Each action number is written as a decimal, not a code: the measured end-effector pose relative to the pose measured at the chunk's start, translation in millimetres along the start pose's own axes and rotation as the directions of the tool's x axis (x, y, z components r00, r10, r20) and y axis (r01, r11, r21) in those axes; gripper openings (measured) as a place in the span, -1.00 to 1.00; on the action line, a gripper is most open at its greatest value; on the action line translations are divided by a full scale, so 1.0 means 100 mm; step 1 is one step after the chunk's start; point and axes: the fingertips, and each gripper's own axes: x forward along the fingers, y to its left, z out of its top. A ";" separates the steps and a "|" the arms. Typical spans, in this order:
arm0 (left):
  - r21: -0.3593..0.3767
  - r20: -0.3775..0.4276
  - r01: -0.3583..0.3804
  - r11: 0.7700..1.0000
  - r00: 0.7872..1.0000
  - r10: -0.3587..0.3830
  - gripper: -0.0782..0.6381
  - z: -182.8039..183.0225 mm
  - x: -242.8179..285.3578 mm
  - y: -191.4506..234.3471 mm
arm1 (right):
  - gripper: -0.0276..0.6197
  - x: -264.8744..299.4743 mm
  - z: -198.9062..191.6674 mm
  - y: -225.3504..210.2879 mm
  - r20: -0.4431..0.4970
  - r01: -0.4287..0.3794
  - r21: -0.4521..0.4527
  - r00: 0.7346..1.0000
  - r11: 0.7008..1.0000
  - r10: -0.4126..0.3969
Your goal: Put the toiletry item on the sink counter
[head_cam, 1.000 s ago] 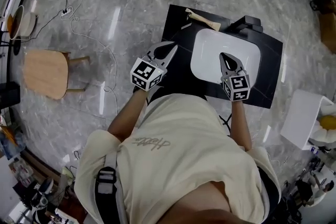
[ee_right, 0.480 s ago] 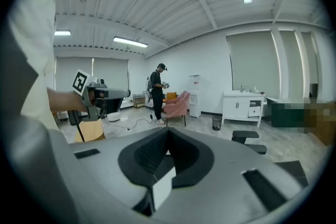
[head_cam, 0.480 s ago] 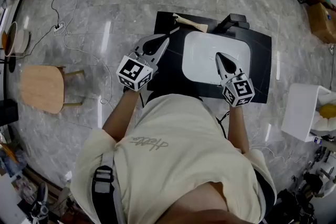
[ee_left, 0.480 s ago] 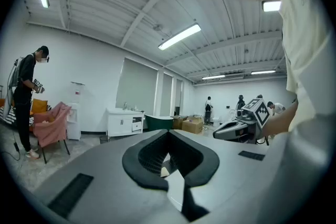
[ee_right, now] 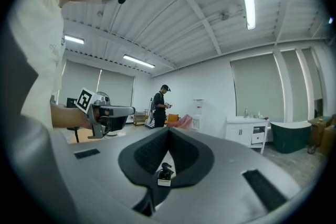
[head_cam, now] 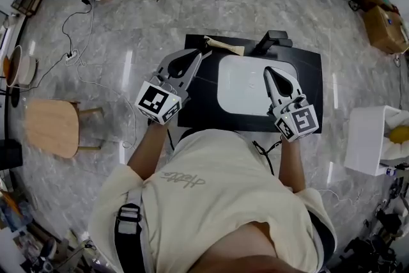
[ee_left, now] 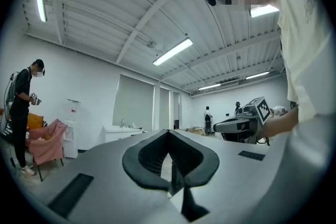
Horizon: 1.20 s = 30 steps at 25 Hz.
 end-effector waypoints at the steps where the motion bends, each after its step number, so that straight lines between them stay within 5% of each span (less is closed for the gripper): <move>1: 0.007 0.011 0.001 1.000 1.000 -0.001 -0.77 0.06 0.00 -0.01 | -0.92 0.02 0.08 -0.01 0.013 -0.002 -0.017 1.000 1.000 0.003; 11: 0.069 0.046 -0.026 0.997 0.999 0.023 -0.77 0.35 -0.12 0.08 | -0.92 0.06 0.52 0.01 0.100 0.026 -0.067 0.995 0.997 -0.019; 30: -0.012 0.083 -0.047 0.999 0.995 0.047 -0.77 0.20 -0.18 0.15 | -0.93 -0.04 0.35 0.14 0.029 0.029 -0.076 0.999 0.997 -0.027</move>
